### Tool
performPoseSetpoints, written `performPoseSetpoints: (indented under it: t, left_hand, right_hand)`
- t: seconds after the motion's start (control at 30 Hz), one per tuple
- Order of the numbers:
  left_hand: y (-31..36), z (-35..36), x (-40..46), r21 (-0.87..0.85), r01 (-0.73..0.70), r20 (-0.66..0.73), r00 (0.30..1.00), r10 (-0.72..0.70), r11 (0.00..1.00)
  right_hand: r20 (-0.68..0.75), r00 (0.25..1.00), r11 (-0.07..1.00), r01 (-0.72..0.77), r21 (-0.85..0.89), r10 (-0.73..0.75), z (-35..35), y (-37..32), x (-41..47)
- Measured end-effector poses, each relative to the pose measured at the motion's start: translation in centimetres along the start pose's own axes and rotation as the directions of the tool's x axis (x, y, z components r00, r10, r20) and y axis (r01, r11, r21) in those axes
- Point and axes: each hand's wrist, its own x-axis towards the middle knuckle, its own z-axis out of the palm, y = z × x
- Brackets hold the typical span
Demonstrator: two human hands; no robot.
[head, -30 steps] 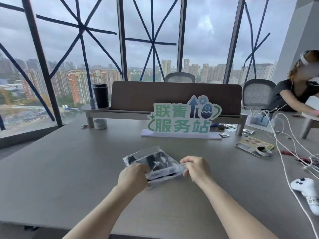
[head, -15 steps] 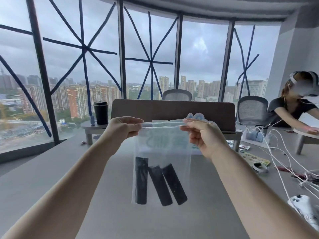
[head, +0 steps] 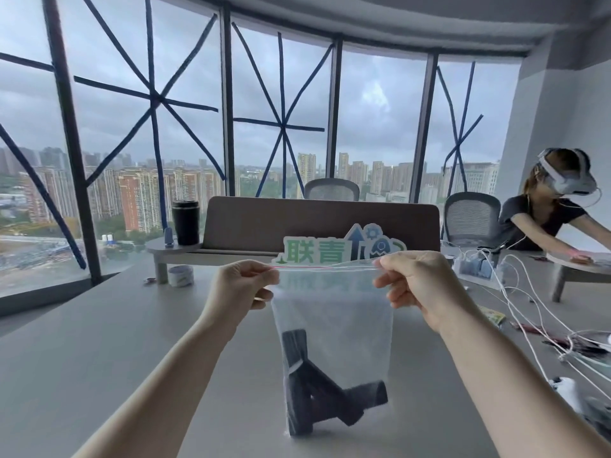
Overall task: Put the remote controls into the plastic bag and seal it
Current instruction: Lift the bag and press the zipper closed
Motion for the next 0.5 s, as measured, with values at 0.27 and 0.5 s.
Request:
performPoseSetpoints:
  t: [0.27, 0.5]
  left_hand:
    - [2.5, 4.1, -1.1, 0.056, -0.035, 0.176, 0.984, 0.024, 0.998]
    - [3.7, 4.6, -1.5, 0.141, -0.142, 0.217, 0.97, 0.109, 0.98]
  right_hand:
    - [0.198, 0.768, 0.498, 0.565, -0.658, -0.609, 1.8, -1.8, -2.3]
    - [0.275, 0.882, 0.504, 0.449, -0.738, -0.383, 4.1, -2.5, -1.2]
